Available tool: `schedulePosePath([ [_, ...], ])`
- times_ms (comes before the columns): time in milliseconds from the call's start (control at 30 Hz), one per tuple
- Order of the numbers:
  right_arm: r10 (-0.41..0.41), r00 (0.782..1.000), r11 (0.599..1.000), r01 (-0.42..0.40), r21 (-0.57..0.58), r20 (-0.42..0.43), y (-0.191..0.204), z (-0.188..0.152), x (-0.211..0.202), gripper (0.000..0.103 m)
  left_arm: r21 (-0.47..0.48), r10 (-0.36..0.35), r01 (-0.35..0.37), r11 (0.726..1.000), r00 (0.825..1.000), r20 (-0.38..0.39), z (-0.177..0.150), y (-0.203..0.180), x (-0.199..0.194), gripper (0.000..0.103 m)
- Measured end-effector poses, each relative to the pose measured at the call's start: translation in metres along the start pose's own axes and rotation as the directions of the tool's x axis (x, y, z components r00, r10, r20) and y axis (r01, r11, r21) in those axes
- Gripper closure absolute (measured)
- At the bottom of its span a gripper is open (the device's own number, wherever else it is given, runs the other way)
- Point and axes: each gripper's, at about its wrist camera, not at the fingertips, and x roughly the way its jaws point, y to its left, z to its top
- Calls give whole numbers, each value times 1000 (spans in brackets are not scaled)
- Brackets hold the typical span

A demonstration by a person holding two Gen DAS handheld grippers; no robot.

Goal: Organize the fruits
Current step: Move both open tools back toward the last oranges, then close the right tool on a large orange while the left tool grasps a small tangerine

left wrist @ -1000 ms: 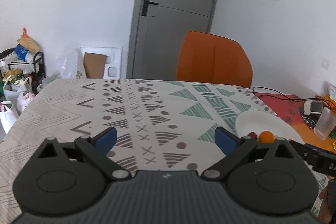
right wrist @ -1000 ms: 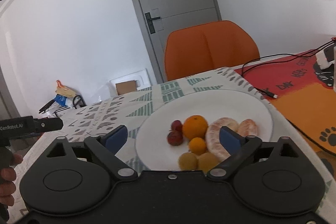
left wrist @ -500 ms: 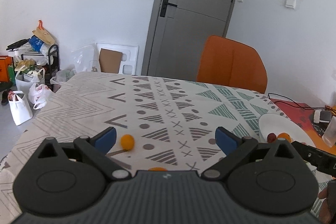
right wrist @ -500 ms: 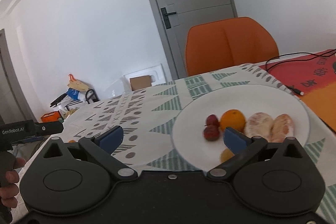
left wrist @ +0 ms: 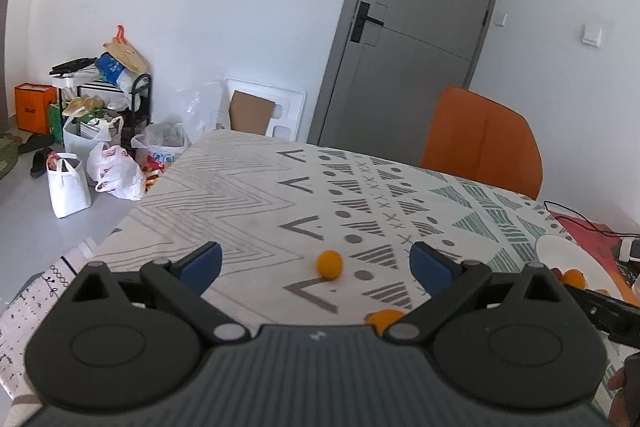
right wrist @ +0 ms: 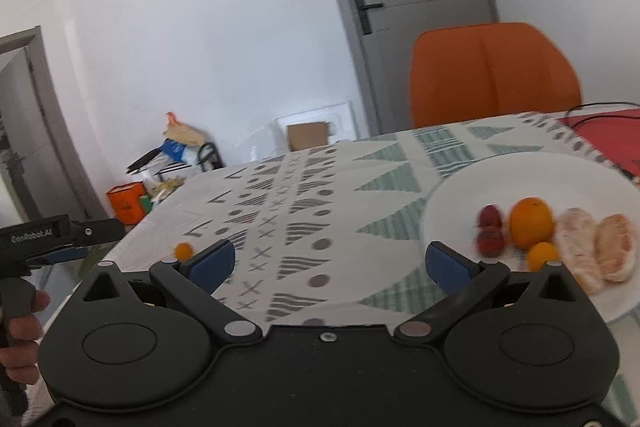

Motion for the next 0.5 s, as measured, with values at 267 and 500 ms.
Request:
schedulePosePath([
  [267,89,994,994,-92,-56,-56,32,-1,15,1,3,26,-26,1000,1000,-10,-7,21,-4,7],
  [500,147,981,981,-161,-106,-125,61,-4,34,9,-37,31,-31,999,999,-8,-10,42,-7,8],
])
